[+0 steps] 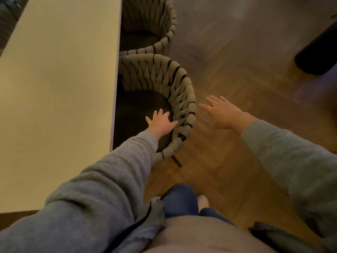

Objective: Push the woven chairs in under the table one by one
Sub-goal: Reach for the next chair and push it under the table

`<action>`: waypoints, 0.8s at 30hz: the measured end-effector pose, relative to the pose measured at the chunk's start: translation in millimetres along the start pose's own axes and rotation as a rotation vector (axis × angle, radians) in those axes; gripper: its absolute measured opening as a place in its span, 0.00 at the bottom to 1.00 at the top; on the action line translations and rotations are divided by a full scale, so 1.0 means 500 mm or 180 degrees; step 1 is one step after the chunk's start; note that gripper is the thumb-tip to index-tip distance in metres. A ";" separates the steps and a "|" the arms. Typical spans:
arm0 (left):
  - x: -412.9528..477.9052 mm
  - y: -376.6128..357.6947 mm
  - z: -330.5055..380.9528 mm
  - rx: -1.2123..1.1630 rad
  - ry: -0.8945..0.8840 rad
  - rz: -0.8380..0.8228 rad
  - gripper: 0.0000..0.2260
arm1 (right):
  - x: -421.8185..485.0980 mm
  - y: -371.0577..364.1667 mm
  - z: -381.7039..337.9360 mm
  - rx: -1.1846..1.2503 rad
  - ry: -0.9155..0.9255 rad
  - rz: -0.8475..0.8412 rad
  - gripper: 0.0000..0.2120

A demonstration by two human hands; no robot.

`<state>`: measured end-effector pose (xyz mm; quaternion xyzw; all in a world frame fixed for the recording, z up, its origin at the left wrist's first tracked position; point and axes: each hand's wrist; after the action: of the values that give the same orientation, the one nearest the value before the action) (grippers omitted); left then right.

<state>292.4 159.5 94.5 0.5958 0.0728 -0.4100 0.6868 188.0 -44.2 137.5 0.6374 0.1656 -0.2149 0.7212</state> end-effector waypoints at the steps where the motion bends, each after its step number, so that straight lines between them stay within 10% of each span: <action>1: 0.005 -0.001 0.013 -0.0035 0.0061 0.0028 0.29 | 0.011 0.006 0.018 -0.0008 0.0071 0.0022 0.41; 24: 0.208 0.070 0.070 -0.1207 0.1914 0.0265 0.30 | 0.476 0.150 0.199 -0.1291 0.2057 -0.0005 0.47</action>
<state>369.5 77.8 69.6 0.5541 0.3221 -0.1672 0.7492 426.5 -159.0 92.3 0.5166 0.4241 0.0338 0.7431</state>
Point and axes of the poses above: each hand's wrist, its own x-axis towards the middle knuckle, its own y-axis out of the back of the hand, z = x × y, and after that the axes turned 3 degrees about -z, right-handed
